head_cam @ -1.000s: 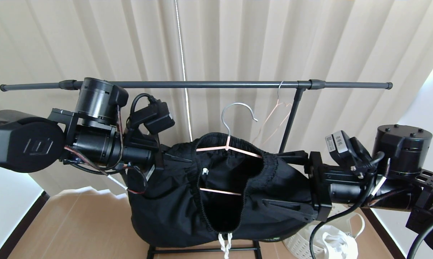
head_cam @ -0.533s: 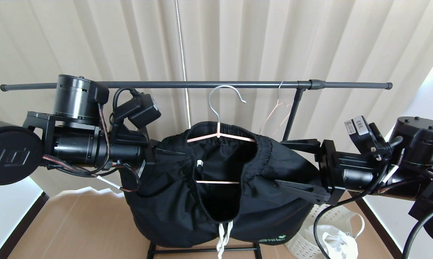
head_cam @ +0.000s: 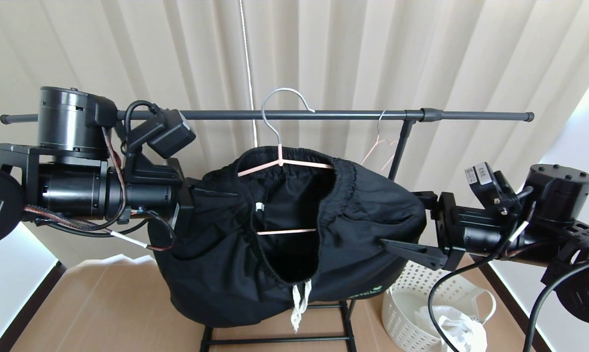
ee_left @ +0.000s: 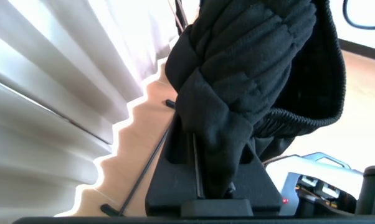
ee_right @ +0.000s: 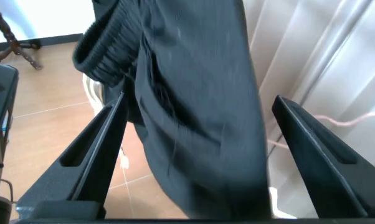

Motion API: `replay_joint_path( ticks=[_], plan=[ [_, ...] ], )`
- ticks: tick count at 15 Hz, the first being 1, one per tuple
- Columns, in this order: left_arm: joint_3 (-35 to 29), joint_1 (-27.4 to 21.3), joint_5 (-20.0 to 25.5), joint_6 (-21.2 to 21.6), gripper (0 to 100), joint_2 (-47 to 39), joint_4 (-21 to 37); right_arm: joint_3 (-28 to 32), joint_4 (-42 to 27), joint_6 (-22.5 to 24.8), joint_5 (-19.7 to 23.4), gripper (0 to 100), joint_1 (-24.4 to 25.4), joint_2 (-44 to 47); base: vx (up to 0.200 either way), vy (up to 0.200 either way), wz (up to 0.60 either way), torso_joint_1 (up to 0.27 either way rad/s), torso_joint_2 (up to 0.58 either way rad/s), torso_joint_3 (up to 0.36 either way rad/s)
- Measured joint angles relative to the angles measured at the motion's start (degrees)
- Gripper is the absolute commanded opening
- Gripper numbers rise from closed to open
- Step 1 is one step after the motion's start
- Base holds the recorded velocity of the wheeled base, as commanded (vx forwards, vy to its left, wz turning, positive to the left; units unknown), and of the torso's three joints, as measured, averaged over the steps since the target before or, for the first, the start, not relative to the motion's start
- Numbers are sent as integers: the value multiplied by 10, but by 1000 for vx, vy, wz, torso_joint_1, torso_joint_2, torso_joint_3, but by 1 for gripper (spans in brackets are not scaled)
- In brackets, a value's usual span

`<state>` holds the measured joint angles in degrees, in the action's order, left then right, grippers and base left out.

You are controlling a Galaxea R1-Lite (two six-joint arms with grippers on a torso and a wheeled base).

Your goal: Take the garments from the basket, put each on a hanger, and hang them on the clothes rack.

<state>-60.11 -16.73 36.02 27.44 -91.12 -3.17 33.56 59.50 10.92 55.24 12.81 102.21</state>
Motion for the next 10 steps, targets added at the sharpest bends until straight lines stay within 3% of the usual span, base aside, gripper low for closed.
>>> replay_joint_path(
  ticks=[10],
  plan=[
    [3,23,0,-45,0,25,-25,22,0,49,11,100,-39,90,0,0,0,0,0,0]
  ],
)
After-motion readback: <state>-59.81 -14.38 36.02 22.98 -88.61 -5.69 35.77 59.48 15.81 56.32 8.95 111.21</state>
